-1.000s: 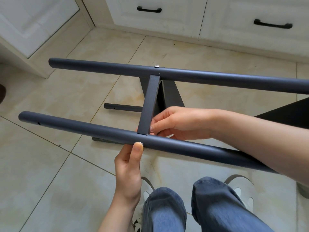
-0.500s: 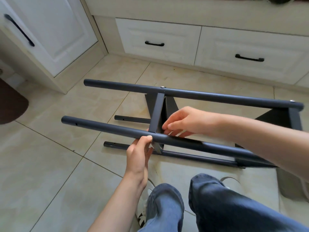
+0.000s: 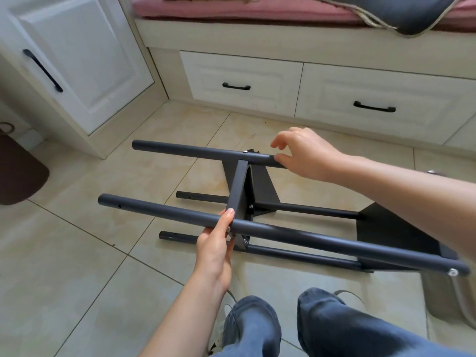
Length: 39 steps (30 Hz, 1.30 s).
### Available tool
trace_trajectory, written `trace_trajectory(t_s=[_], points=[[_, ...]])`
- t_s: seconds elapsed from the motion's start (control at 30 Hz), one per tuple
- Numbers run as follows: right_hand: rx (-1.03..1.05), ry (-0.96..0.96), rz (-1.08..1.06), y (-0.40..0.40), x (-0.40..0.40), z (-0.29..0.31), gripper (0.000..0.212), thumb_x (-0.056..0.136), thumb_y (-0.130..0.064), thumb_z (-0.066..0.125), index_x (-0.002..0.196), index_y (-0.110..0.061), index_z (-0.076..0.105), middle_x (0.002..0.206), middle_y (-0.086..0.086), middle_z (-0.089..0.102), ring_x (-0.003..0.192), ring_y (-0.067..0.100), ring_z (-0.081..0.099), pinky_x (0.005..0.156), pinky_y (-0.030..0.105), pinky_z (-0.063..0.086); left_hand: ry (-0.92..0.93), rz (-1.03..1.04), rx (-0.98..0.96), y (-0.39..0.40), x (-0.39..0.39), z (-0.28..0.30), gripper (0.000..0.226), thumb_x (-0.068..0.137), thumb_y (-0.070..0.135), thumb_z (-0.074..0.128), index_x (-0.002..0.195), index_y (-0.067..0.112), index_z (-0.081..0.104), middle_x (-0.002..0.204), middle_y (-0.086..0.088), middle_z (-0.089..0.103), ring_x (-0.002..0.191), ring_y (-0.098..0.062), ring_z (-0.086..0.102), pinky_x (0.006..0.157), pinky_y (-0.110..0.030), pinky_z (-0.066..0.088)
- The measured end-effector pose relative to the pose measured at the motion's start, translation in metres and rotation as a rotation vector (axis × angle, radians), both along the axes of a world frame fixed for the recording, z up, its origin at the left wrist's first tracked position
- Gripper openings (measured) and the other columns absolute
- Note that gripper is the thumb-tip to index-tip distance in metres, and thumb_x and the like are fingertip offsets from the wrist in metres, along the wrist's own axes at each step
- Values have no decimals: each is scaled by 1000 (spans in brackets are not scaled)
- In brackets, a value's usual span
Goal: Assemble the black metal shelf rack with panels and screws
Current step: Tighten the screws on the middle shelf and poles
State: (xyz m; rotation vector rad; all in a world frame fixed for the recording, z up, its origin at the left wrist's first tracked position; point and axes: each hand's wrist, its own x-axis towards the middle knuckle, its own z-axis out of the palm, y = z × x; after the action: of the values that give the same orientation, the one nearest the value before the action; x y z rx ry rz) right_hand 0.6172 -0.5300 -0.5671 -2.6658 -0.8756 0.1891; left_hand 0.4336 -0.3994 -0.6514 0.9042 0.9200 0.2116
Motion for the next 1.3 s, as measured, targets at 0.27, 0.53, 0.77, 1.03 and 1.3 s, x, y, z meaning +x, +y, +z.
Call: trace_trajectory(t_s=[0.27,0.53,0.77,1.03,1.3], points=[[-62,130,-31,4,10,-19,31,101,-30,48,126,-16,61,119,13,64,106,35,57,87,38,49,-75,-60,-80,14,-1,-3,28,80,15,74,107,14,69,98,-6,72,103,-21,68,91,-31,50],[2,199,-50,5,8,-18,28,102,-25,49,123,-13,64,113,14,66,97,33,59,75,29,41,-74,0,-119,10,0,1,18,86,5,70,104,9,67,93,-9,72,101,-24,69,96,-34,51],[51,195,-47,-3,8,8,28,101,-26,52,123,-15,64,115,9,67,96,26,58,78,28,40,-113,-1,-37,10,4,30,16,88,2,68,101,12,69,93,-7,70,95,-20,68,90,-29,51],[160,176,-52,-45,14,58,32,93,-19,65,125,-19,60,110,0,65,95,16,61,85,31,50,-214,-136,168,0,24,86,19,85,4,72,101,15,73,85,0,71,93,-16,68,83,-22,50],[247,143,-195,-111,13,72,29,95,-15,63,122,-18,54,107,-3,58,97,17,59,83,29,51,-224,-300,369,-43,50,130,24,85,10,76,107,18,76,89,4,74,104,-21,65,106,-37,46]])
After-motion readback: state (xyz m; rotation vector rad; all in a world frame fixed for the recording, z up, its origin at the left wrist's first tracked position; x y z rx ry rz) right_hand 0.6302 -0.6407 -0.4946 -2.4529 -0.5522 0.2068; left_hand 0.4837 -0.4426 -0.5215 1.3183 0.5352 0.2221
